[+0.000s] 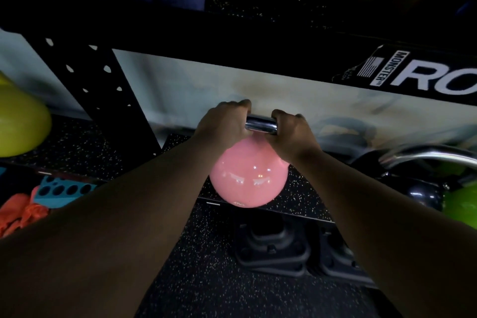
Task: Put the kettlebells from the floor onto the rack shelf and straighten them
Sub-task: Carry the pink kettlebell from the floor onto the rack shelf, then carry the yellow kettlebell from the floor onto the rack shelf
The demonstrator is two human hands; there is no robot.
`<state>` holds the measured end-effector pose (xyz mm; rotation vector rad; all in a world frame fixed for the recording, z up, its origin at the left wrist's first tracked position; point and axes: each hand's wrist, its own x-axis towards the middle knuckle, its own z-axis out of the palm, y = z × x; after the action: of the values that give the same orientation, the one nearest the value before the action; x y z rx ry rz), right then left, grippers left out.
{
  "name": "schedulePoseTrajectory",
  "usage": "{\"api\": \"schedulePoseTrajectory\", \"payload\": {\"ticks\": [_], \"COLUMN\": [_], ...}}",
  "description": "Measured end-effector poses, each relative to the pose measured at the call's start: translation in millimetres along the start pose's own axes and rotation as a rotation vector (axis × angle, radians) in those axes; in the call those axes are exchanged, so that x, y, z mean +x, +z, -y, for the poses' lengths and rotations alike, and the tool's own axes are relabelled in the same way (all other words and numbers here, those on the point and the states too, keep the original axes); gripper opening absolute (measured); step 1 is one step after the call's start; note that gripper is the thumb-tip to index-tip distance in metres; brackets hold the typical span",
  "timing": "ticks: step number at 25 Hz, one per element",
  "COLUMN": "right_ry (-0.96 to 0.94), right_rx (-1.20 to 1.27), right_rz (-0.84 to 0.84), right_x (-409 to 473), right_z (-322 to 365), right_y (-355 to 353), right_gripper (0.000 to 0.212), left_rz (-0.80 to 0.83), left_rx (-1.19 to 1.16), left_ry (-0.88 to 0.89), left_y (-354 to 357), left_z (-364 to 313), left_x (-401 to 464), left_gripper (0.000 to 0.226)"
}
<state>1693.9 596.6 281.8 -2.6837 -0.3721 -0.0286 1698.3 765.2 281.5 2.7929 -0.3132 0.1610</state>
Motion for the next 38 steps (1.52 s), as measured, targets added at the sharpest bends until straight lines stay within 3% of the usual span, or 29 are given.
{"api": "schedulePoseTrajectory", "payload": {"ticks": [3,5,7,9,16,19,27,33,36,38], "right_ry": [-0.037,-0.168,-0.296,-0.443,-0.84,-1.035,-1.394,-1.526,-1.586,-1.579], "right_rx": [-0.2,-0.175,-0.12,-0.095,0.055,0.084,-0.001,-0.078,-0.144,-0.127], "right_rz": [0.101,0.021,-0.119,-0.129,0.382,0.579,0.997,1.18,1.258,1.223], "right_x": [-1.2,-7.4,-20.6,-38.6,-152.3,-242.4,-535.8,-725.2,-803.0,-835.9], "right_z": [6.5,21.2,37.3,61.2,198.9,270.4,368.3,384.1,381.4,376.2], "right_y": [-18.5,-27.3,-26.7,-9.5,121.2,182.0,306.0,391.6,439.3,466.1], "right_gripper": [0.058,0.075,0.067,0.055,0.036,0.032,0.033,0.032,0.033,0.028], "left_rz": [0.048,0.032,-0.01,-0.037,0.002,-0.05,-0.142,-0.101,-0.048,-0.013], "left_rx": [0.103,0.044,-0.067,-0.151,-0.207,-0.218,-0.313,-0.357,-0.361,-0.369], "left_ry": [-0.024,-0.042,-0.128,-0.243,-0.744,-1.034,-1.629,-1.825,-1.879,-1.892], "left_y": [-14.9,-27.9,-39.7,-46.3,-44.1,-38.7,28.4,102.0,148.6,176.4], "left_z": [-3.9,1.3,12.6,32.3,98.0,105.7,-5.1,-75.1,-82.0,-76.9], "left_x": [-4.8,-19.6,-45.3,-94.9,-365.2,-515.4,-902.6,-1069.5,-1129.0,-1151.3], "left_gripper": [0.05,0.067,0.071,0.066,0.056,0.054,0.047,0.053,0.061,0.064]}}
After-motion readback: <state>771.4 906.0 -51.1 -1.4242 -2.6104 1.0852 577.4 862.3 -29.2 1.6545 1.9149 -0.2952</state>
